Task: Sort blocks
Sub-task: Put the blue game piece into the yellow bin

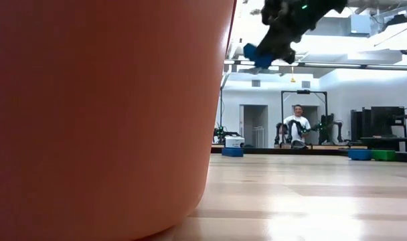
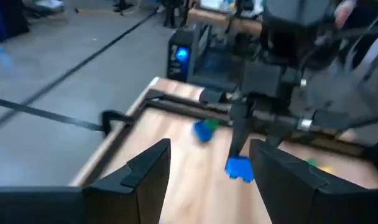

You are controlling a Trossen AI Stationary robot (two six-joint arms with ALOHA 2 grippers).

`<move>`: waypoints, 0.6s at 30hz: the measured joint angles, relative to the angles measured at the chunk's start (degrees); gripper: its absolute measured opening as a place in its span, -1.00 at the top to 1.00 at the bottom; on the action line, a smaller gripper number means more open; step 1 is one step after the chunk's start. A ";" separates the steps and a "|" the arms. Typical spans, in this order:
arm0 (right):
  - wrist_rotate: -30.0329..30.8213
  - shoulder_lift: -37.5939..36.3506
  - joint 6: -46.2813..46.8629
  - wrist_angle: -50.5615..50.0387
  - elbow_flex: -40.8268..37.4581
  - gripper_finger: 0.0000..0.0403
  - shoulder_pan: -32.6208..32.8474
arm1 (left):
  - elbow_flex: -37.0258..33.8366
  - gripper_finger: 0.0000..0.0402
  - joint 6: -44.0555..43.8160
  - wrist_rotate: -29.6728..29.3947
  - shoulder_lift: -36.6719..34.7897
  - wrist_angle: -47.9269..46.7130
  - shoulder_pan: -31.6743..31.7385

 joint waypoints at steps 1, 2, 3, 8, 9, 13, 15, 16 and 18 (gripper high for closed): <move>0.25 -1.68 -0.14 1.16 -1.43 0.50 0.60 | 0.00 -0.06 -2.01 0.40 0.14 0.96 -0.47; 0.56 -3.23 -0.41 2.35 -2.83 0.50 1.10 | 0.00 -0.06 -3.46 0.58 0.28 1.76 -1.00; 0.56 -4.68 -0.42 4.00 -4.27 0.50 1.31 | -0.06 -0.06 -4.79 0.58 0.39 2.64 -1.58; 1.30 -10.43 -0.75 12.33 -8.02 0.50 1.22 | -0.04 -0.06 -10.25 -0.62 0.82 10.44 -4.33; 1.30 -11.13 -1.44 13.99 -8.13 0.50 1.29 | -0.04 -0.06 -10.94 -1.90 1.20 12.25 -5.11; 0.51 -11.39 -4.30 19.12 -8.06 0.50 2.16 | -0.01 -0.08 -11.24 -8.33 3.22 19.75 -8.83; 0.11 -10.88 -5.83 20.16 -8.17 0.50 2.18 | -0.08 -0.12 -11.15 -9.59 4.18 22.84 -9.87; 0.02 -10.50 -5.92 21.29 -8.15 0.50 2.06 | -0.11 -0.15 -11.16 -9.71 5.12 25.82 -10.20; 0.01 -10.20 -5.34 22.73 -8.14 0.50 1.12 | -0.07 -0.22 -11.62 -9.99 7.09 31.57 -10.69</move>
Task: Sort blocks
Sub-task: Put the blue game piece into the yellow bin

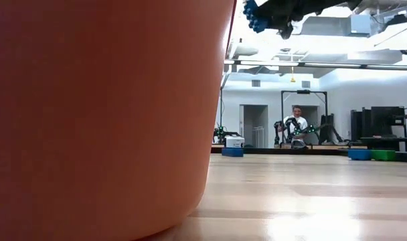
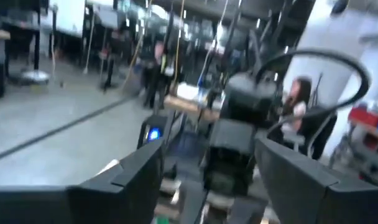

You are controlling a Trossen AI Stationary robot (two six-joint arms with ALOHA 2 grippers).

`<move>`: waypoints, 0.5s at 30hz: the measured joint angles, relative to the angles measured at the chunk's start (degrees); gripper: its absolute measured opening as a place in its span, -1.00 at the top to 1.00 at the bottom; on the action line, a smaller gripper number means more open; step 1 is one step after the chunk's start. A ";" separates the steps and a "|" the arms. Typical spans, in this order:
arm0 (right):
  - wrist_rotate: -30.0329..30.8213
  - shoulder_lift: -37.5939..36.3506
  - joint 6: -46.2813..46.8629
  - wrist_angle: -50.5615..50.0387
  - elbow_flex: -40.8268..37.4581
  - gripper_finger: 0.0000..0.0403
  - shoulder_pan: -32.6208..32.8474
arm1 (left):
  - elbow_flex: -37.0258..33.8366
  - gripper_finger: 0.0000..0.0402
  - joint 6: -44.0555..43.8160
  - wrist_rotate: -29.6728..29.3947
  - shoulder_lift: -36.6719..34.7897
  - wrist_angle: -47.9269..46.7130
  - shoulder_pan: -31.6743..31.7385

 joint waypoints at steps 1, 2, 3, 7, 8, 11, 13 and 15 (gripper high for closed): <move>-0.01 0.21 0.50 0.97 -0.07 0.50 -0.35 | 0.00 -0.26 -0.58 -0.03 0.94 3.01 -0.05; 0.02 0.41 1.03 2.84 -0.03 0.50 -0.42 | 0.00 -0.30 -0.83 0.37 1.89 5.35 -0.10; 0.07 0.47 1.52 4.10 0.04 0.50 -0.42 | 0.00 -0.34 -0.85 0.90 2.67 6.49 -0.21; 0.07 0.98 3.05 6.24 0.04 0.50 -0.33 | 0.00 -0.46 0.95 1.86 5.42 8.69 -0.48; 0.08 1.35 3.15 6.60 0.04 0.50 -0.35 | -0.04 -0.47 2.47 1.65 5.94 9.33 -0.60; 0.89 2.30 4.15 9.62 0.04 0.50 -0.44 | -0.04 -0.48 7.42 1.40 6.37 9.53 -0.53; 1.75 2.99 4.71 12.45 0.05 0.50 -0.84 | -0.04 -0.48 9.42 1.45 6.37 9.68 -0.02; 1.97 3.91 5.44 14.42 0.06 0.50 -1.41 | -0.04 -0.48 10.95 1.44 6.39 9.66 0.65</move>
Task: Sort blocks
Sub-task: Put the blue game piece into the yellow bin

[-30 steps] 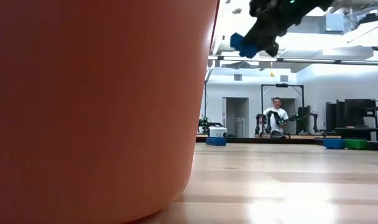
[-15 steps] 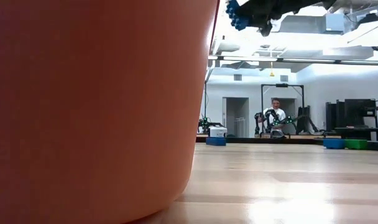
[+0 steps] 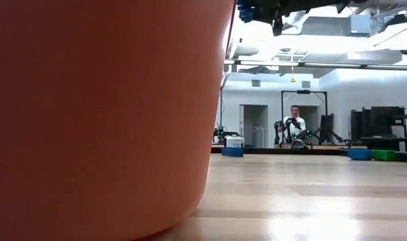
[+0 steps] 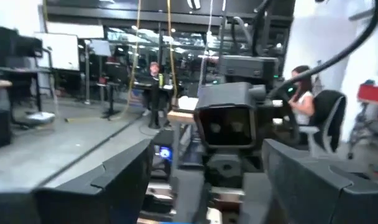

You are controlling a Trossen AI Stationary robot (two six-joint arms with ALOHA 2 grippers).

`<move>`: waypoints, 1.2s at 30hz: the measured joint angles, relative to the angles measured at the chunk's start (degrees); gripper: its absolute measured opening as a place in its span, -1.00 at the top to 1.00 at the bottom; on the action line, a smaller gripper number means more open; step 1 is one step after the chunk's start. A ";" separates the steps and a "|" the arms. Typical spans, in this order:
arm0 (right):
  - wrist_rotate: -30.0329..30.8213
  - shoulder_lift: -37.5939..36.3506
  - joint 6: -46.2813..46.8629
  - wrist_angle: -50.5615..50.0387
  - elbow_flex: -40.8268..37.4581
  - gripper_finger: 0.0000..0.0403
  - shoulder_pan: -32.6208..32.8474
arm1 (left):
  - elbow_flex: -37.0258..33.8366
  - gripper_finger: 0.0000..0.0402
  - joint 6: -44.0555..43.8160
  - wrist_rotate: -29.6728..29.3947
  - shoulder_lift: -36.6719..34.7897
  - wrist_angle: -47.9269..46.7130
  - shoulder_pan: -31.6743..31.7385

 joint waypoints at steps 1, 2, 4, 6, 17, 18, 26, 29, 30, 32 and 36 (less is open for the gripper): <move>0.00 0.40 0.21 1.17 0.00 0.50 -0.34 | 0.00 -0.48 0.51 0.00 0.00 -0.02 0.50; 0.00 0.95 0.33 2.18 -0.02 0.50 -0.55 | 0.00 -0.48 0.60 0.20 0.00 -0.02 1.06; 0.06 1.71 0.74 5.04 -0.02 0.50 -0.85 | 0.02 -0.48 -0.36 0.74 0.00 -0.57 2.42; 0.07 2.11 0.67 7.92 -0.01 0.50 -0.92 | 0.02 -0.48 -1.60 2.82 0.01 -1.23 3.77; -1.22 2.66 0.80 10.58 0.02 0.50 -3.80 | 0.04 -0.28 -2.06 9.93 0.02 -4.18 5.86; -1.91 2.96 0.90 10.77 0.02 0.50 -3.64 | 0.04 -0.25 -2.07 10.15 0.02 -4.28 5.88; -5.09 3.68 1.46 12.32 0.02 0.50 -3.44 | 0.07 0.03 -2.06 12.64 0.00 -4.06 6.27; -5.14 3.62 1.43 12.02 0.02 0.45 -3.42 | 0.07 0.27 -2.81 12.72 0.00 -4.28 6.29; -5.32 3.60 1.19 11.77 0.02 0.38 -3.41 | 0.07 0.35 -3.02 12.88 -0.01 -4.40 6.34; -5.58 3.60 1.56 11.13 0.02 0.19 -3.42 | 0.07 0.37 -2.81 13.33 -0.02 -4.46 6.56; -4.87 3.49 2.88 9.04 0.04 -0.20 -3.88 | 0.04 0.37 -3.83 13.90 -0.02 -4.62 7.47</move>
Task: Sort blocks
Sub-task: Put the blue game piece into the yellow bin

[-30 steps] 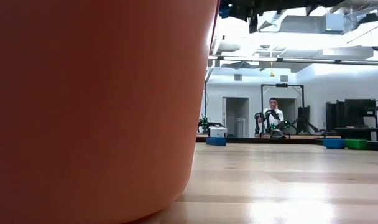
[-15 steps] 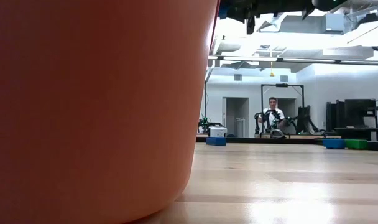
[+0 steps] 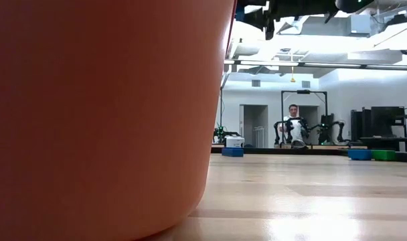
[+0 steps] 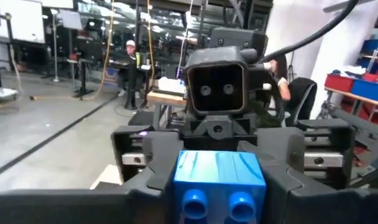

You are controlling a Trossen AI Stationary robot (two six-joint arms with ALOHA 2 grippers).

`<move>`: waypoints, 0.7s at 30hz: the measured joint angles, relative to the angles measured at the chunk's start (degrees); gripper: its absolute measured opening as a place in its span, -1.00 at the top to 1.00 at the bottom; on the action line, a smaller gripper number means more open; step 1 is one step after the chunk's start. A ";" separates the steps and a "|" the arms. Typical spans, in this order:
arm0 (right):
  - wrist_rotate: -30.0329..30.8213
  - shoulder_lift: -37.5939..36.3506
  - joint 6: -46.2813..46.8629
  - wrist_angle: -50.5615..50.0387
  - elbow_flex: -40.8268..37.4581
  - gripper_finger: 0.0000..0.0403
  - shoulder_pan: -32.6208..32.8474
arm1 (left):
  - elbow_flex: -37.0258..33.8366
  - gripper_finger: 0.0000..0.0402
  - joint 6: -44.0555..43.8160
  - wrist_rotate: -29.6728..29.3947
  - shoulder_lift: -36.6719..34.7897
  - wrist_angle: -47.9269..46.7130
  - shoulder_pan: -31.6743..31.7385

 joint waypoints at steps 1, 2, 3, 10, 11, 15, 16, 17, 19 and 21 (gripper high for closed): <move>-0.65 -0.37 0.00 -1.69 -0.01 -0.27 -0.33 | 0.00 0.37 -0.51 0.03 -0.01 -0.10 0.33; -0.90 -0.87 -0.15 -3.27 -0.04 -0.33 -0.69 | 0.00 0.37 -1.33 0.24 -0.20 -0.31 0.81; -0.82 -1.40 -0.30 -4.51 -0.01 -0.38 -1.01 | 0.00 0.37 -2.25 0.58 -0.43 -0.82 1.26; -1.18 -6.81 -3.27 -18.64 -0.01 -0.48 -5.90 | 0.00 0.37 -4.26 2.47 -5.74 -14.04 6.90; -1.14 -7.43 -4.07 -21.16 -0.01 -0.48 -6.52 | 0.00 0.37 -3.07 2.45 -6.78 -17.04 7.58; -0.90 -8.44 -6.47 -27.67 -0.01 -0.48 -8.58 | 0.02 0.37 -0.64 0.83 -11.12 -33.15 11.48; -1.05 -8.38 -6.47 -28.49 -0.01 -0.48 -8.84 | 0.02 0.37 -0.30 0.03 -12.06 -37.00 12.51; -1.43 -8.29 -6.59 -29.09 -0.01 -0.49 -9.04 | -0.01 0.37 -0.20 -0.79 -12.89 -41.25 13.35; -1.69 -8.14 -7.02 -29.38 -0.01 -0.49 -8.82 | -0.05 0.37 0.35 -2.01 -14.08 -46.99 14.22; -1.88 -8.14 -7.81 -29.42 -0.01 -0.49 -8.28 | 0.02 0.37 1.44 -3.41 -15.12 -52.40 14.41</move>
